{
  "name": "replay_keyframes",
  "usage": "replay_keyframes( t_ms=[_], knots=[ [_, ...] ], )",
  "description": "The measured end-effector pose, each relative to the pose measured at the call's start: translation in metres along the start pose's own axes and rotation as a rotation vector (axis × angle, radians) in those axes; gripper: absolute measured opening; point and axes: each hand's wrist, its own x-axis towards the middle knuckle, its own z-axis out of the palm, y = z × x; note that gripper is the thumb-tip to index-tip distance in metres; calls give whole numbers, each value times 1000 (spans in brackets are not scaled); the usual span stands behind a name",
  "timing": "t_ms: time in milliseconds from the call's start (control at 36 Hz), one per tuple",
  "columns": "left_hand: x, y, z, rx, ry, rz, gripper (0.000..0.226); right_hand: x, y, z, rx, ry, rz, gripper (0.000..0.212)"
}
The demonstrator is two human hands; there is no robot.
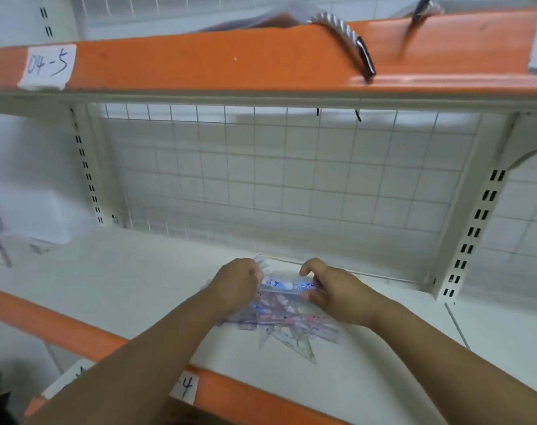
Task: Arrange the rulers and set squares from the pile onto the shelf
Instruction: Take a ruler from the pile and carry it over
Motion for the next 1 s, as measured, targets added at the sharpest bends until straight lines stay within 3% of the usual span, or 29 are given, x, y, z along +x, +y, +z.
replay_keyframes(
  t_ms=[111, 194, 250, 306, 389, 444, 500, 583, 667, 750, 806, 889, 1000],
  knots=[
    [5, -9, 1, -188, 4, -115, 25, 2, -5, 0, 0, 39, -13, 26],
    [6, -12, 2, -398, 40, -170, 8, 5, -9, 1, 91, 138, 68, 23],
    [4, -9, 0, -523, 7, -208, 24, 8, -14, 3, 323, 246, 186, 26],
    [2, -7, 1, -559, -63, -207, 39, 12, -21, 2, 764, 334, 301, 24],
    [-3, -2, 5, -556, -214, -149, 38, 15, -36, -3, 1356, 320, 419, 10],
    [-7, 5, 6, -592, -303, -104, 25, 16, -42, -3, 1524, 297, 462, 9],
    [-10, 11, 6, -672, -290, -74, 11, 16, -45, 0, 1575, 265, 482, 13],
    [-8, 9, 3, -719, -204, -80, 23, 13, -48, 4, 1576, 244, 506, 19],
    [-6, 1, -5, -598, -81, -105, 26, 16, -41, 5, 1379, 413, 591, 33],
    [-2, -10, -14, -383, 4, -63, 22, 19, -23, 8, 1033, 671, 565, 63],
    [0, -17, -19, -278, 10, -54, 22, 14, -12, 8, 539, 777, 312, 72],
    [3, -21, -23, -172, -37, -52, 21, 12, 2, 10, -120, 656, -91, 68],
    [-1, -14, -25, -134, -124, -1, 23, 12, 4, 18, -464, 592, -298, 60]
  ],
)
